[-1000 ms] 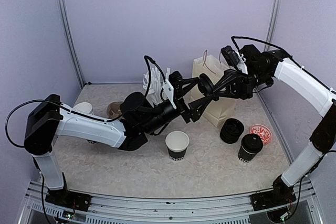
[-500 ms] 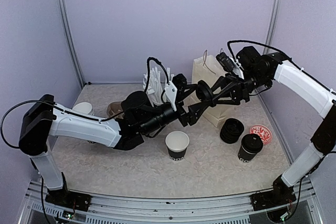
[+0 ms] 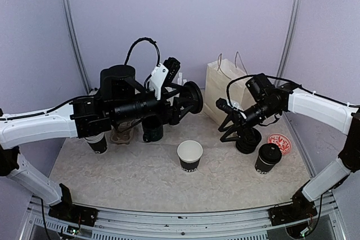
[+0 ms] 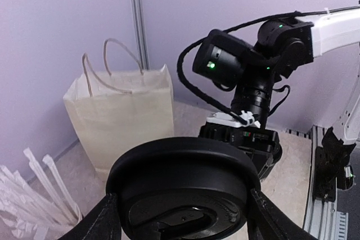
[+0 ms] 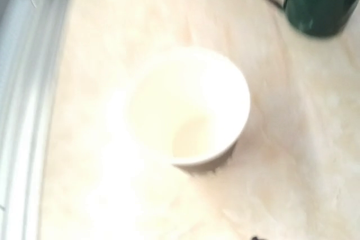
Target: Pack the takeout coffee
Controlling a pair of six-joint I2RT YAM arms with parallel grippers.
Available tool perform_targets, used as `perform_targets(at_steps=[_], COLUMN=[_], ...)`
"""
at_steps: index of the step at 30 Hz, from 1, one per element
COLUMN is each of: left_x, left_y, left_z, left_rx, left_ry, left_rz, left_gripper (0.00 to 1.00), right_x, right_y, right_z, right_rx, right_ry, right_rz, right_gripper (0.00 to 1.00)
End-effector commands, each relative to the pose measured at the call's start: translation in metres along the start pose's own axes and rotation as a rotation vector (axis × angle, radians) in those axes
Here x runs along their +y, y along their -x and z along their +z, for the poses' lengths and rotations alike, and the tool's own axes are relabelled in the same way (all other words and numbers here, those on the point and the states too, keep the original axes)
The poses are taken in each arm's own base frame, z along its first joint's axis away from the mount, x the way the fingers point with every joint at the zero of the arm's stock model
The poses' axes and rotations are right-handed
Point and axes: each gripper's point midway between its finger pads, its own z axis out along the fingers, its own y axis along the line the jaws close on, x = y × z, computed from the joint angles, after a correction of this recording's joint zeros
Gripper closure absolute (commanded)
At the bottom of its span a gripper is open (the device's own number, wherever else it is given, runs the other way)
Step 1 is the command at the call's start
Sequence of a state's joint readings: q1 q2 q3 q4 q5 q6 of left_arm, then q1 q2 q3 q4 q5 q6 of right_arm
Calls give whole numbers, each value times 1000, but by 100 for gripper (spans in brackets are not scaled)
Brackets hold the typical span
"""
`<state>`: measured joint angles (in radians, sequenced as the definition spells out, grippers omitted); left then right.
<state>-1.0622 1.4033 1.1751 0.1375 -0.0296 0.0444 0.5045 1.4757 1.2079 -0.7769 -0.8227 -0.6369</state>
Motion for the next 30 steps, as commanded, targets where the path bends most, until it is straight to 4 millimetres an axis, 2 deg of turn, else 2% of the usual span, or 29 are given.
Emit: perform_targets(at_steps=[1, 6, 12, 18, 21, 27, 30], left_x=[15, 20, 49, 48, 49, 48, 45], left_y=[-54, -74, -82, -90, -97, -99, -99], left_z=[-28, -51, -74, -91, -97, -102, -101], left_rx=[384, 557, 584, 650, 701, 743, 755], left_ry=[39, 53, 148, 136, 143, 137, 114], left_rz=[-96, -120, -189, -203, -200, -187, -185], left_gripper=[36, 35, 36, 36, 36, 36, 36], right_x=[-22, -27, -37, -36, -25, 20, 33], right_y=[-31, -43, -61, -62, -59, -66, -68], right_z=[34, 65, 102, 126, 138, 163, 170], right_rx=[165, 223, 301, 269, 237, 239, 235], right_ry=[-118, -86, -30, 43, 93, 236, 280], right_rz=[-141, -233, -314, -317, -314, -319, -304], right_gripper=[48, 43, 38, 37, 38, 40, 41])
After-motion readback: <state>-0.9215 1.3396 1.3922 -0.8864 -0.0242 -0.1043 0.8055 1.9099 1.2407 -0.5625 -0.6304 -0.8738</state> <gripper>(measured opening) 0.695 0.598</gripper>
